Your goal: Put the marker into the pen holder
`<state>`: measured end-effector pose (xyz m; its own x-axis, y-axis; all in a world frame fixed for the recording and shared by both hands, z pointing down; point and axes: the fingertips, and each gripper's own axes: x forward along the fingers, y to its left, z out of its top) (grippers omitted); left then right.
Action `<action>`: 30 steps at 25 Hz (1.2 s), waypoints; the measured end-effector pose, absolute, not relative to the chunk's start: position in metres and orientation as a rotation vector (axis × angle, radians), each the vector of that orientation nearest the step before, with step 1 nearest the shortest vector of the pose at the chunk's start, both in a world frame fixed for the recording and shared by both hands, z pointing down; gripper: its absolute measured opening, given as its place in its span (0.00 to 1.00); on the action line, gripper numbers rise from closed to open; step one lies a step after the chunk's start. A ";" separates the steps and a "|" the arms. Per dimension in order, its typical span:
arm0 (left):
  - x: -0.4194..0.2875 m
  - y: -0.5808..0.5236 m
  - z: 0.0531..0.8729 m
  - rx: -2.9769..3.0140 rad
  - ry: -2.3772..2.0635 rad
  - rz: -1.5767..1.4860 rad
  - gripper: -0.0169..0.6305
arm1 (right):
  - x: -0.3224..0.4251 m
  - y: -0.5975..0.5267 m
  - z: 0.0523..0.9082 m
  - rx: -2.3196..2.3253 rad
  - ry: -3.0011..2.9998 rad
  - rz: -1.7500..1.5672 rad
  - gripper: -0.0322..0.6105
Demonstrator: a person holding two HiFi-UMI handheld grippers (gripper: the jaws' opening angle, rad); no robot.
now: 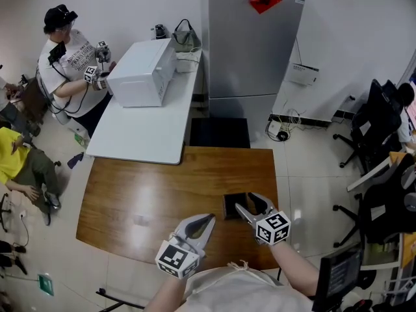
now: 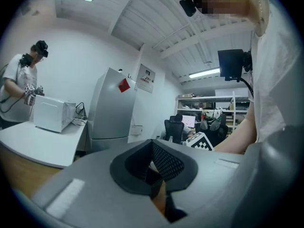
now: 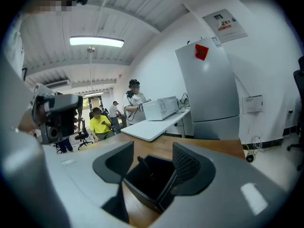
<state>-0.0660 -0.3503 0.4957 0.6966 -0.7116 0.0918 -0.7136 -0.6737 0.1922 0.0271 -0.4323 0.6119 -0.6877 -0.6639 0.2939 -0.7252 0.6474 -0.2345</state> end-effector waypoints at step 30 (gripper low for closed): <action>-0.071 -0.316 0.506 2.764 -1.044 -0.010 0.05 | 0.027 -0.309 0.500 1.363 -2.854 0.391 0.05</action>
<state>-0.0707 -0.3158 0.5055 0.7525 -0.6558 0.0597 -0.6546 -0.7351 0.1762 0.0270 -0.3086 0.5004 -0.6332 -0.7714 0.0642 -0.7602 0.6042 -0.2388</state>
